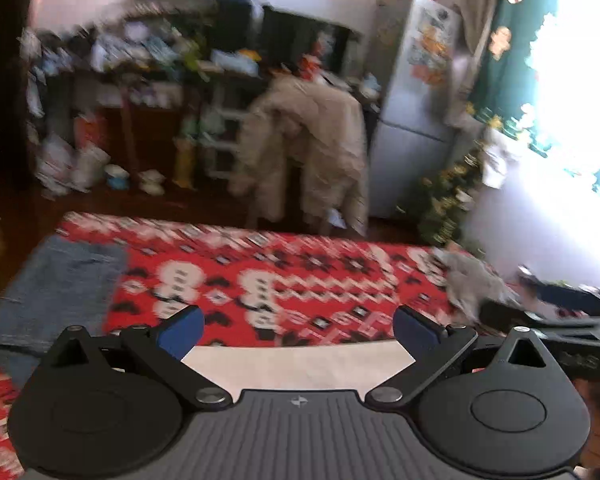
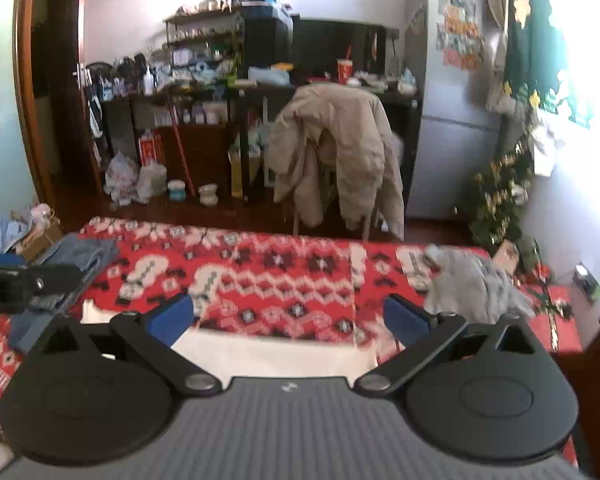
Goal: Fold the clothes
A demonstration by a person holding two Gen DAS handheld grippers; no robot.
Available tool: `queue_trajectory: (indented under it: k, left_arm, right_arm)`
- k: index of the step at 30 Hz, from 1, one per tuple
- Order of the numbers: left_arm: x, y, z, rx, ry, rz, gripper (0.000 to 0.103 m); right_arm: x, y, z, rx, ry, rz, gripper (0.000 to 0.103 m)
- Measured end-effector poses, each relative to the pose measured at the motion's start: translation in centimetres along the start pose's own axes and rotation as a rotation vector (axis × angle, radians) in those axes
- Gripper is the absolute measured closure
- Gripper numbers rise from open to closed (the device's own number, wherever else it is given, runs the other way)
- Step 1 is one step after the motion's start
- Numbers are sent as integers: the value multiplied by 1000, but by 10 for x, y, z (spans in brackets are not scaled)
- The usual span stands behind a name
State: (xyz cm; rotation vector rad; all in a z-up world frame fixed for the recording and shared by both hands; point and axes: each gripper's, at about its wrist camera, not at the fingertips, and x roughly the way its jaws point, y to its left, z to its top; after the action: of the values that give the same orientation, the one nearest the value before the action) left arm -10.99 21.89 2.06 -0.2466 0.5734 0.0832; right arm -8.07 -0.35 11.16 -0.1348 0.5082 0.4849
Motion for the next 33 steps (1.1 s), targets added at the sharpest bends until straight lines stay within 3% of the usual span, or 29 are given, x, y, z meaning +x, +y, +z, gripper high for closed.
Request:
queue_trajectory:
  k: [4,7,13,15,16,20,21,22,24,25,28,33]
  left_arm:
    - [35,12,6,-25,37,-2,5]
    - [62,22,10,-44,64,-4,5]
    - [106,35,8,-100,118,-19,8]
    - [113,36,1,-115,131,-36,13]
    - [118,35,-3,-113,146,-41,17]
    - [136,33,-20,-82,231,-44,64]
    - [140,34,-26,-91,249,-38,75]
    - [145,37,-31,-112,261,-46,79]
    - [154,43,-40,-153,285,-62,97]
    - [157,44,-43,-161,286,-63,99]
    - [159,39,-47,-126,262,-66,102]
    - [169,32,-51,-91,273,-72,102]
  right_arm:
    - [52,5,10,49,-9,-34,1]
    - [95,-3,12,89,14,-3,1]
    - [169,-12,-5,164,17,-50,1]
    - [181,-10,-19,170,13,-46,2]
    - [185,-7,-23,152,15,-38,6]
    - [197,10,-44,58,28,9,31]
    - [199,13,-48,49,36,20,44]
    - [204,16,-53,42,56,39,60]
    - [212,22,-61,39,106,72,81]
    - [216,25,-65,38,131,89,87]
    - [226,39,-75,11,167,120,93]
    - [236,53,-85,-13,198,161,93]
